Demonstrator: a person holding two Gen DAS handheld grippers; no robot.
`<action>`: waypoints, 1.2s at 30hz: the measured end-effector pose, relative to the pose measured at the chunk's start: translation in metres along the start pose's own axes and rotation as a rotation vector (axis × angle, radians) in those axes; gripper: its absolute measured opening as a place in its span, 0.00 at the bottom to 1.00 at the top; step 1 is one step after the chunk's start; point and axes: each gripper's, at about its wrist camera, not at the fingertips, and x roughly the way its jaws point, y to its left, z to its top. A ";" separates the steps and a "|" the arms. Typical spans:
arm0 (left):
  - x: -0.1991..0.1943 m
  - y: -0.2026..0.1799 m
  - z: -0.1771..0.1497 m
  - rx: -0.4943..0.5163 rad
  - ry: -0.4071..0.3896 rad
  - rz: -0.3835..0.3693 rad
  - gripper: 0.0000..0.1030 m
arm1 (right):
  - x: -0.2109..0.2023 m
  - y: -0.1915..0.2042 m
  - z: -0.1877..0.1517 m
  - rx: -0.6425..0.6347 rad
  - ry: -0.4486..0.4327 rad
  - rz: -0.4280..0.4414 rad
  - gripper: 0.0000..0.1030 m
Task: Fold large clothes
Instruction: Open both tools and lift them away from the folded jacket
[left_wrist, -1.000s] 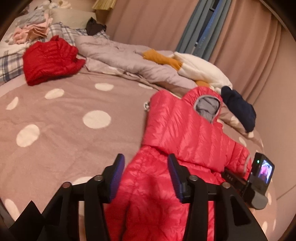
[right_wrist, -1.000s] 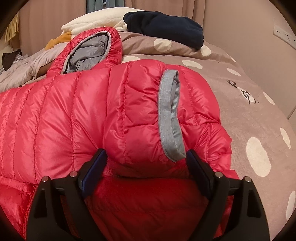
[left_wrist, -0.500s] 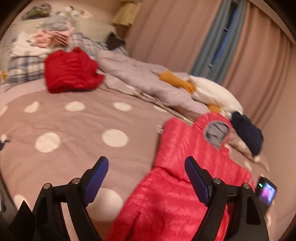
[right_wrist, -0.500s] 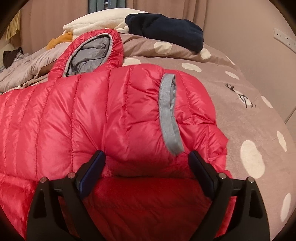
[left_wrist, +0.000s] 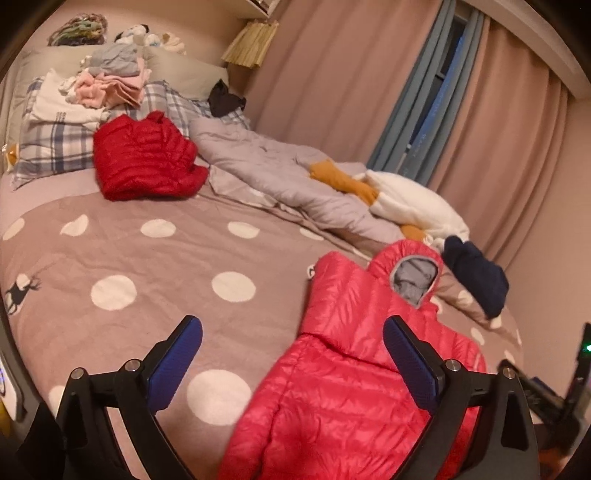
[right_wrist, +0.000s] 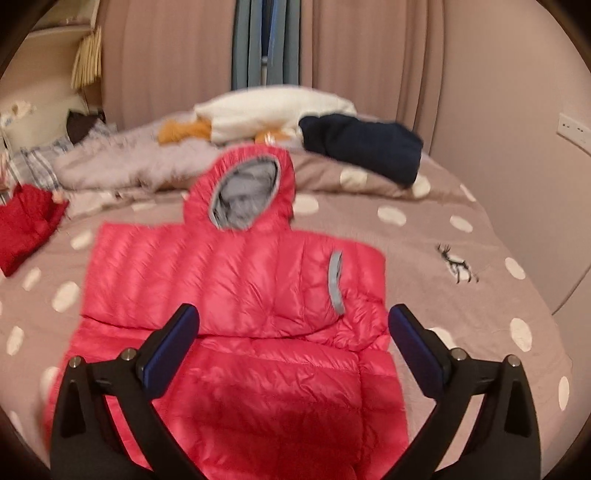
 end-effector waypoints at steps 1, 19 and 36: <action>-0.003 0.001 0.001 -0.003 -0.010 0.002 0.99 | -0.010 -0.003 0.002 0.017 -0.015 0.015 1.00; -0.082 -0.018 0.021 0.050 -0.153 0.077 0.99 | -0.101 -0.025 -0.028 0.132 -0.112 0.033 1.00; -0.043 -0.056 0.041 0.161 -0.144 0.136 0.99 | -0.073 -0.033 0.048 0.024 -0.092 0.032 1.00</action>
